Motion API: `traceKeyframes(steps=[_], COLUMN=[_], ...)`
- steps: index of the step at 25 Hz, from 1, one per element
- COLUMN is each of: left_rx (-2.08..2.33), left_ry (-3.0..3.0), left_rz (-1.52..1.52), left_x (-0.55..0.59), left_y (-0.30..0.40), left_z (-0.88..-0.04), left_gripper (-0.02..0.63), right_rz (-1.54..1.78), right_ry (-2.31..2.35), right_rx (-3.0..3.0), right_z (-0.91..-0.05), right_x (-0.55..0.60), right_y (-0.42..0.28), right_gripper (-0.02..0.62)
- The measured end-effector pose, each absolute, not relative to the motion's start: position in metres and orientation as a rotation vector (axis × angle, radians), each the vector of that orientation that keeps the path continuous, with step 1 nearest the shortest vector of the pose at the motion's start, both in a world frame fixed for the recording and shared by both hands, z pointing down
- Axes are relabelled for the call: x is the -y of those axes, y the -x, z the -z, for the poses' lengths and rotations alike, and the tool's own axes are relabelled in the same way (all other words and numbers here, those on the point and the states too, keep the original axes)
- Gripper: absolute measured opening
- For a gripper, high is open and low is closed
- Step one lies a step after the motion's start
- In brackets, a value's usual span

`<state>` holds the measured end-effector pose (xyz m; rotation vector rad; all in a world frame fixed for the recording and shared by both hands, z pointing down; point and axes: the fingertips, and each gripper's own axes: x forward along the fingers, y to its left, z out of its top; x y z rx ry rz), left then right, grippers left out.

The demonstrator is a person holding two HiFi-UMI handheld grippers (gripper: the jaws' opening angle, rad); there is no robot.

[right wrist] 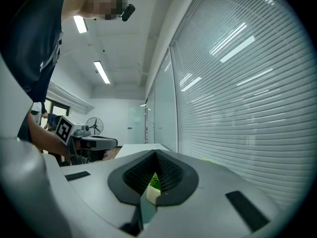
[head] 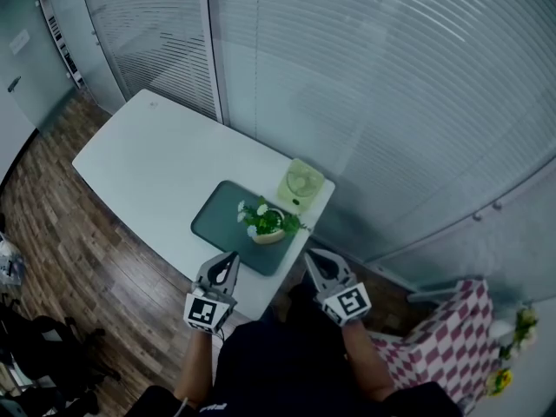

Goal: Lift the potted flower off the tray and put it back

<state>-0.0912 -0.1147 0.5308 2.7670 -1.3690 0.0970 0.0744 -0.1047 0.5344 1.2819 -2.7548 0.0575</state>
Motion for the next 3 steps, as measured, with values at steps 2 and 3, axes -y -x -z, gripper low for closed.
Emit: traceKeyframes(steps=[2, 3], left_rx=[1.373, 1.374], left_ry=[-2.772, -2.779], left_rz=[-0.106, -0.114], left_x=[0.1170, 0.1178], left_y=[0.0937, 0.0944], left_z=[-0.5309, -0.5314], left_gripper=[0.006, 0.006], right_rz=[-0.073, -0.080], right_ry=[-1.288, -1.291], right_rx=[2.756, 2.756], right_z=[-0.5342, -0.5343], right_x=[0.1047, 0.1048], right_y=[-0.0741, -0.0743], right_gripper=[0.002, 0.002])
